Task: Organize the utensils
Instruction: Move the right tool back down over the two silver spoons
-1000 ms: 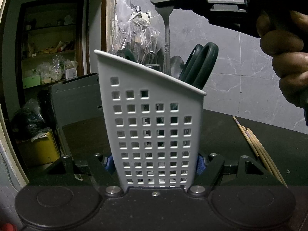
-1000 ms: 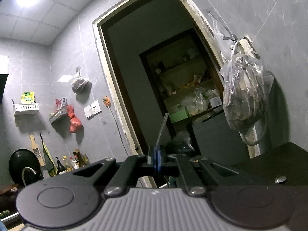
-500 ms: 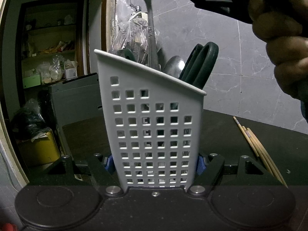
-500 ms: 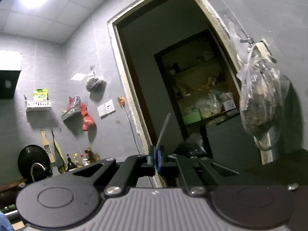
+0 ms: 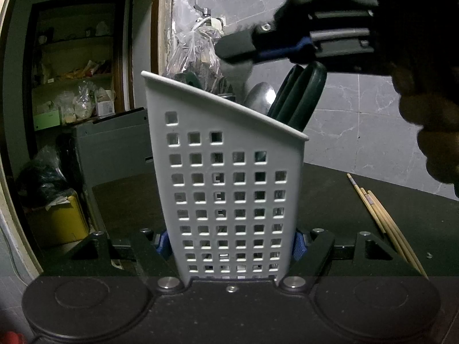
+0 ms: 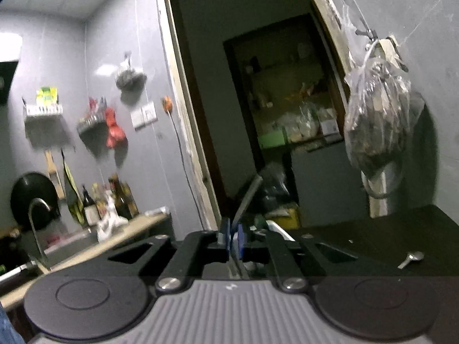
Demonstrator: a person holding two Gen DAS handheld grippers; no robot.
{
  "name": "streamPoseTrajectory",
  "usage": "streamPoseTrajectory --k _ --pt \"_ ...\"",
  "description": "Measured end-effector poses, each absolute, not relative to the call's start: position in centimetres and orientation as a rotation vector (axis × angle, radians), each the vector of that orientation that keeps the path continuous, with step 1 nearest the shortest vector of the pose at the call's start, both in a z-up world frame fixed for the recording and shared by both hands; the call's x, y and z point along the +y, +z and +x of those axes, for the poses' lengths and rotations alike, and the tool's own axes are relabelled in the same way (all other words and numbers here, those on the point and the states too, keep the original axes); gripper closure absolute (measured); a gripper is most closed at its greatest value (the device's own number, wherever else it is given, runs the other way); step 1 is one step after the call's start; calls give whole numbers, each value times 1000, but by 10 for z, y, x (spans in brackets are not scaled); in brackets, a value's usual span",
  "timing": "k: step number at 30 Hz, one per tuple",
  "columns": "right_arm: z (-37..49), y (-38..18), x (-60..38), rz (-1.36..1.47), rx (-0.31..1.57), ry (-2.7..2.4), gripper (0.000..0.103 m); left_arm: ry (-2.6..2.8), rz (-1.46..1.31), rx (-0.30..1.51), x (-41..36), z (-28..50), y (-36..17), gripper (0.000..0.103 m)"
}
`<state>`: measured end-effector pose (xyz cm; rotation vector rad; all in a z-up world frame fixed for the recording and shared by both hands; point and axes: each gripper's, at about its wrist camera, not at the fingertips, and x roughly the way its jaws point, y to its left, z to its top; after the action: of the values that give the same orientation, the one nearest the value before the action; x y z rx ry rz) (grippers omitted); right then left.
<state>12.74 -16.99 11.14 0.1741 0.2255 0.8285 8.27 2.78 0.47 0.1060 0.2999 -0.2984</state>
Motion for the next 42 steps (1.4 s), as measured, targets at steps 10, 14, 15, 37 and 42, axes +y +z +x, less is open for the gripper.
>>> streamPoseTrajectory --k 10,14,15,37,42 --pt "114 113 -197 188 179 795 47 -297 105 302 29 85 4 27" --pt "115 116 -217 234 139 712 17 -298 105 302 29 86 4 27" --pt "117 116 -223 247 130 683 7 -298 104 303 29 86 4 27" --pt "204 55 -255 349 530 235 0 -298 105 303 29 86 4 27" --pt "243 38 -242 271 653 151 0 -297 104 303 29 85 4 27"
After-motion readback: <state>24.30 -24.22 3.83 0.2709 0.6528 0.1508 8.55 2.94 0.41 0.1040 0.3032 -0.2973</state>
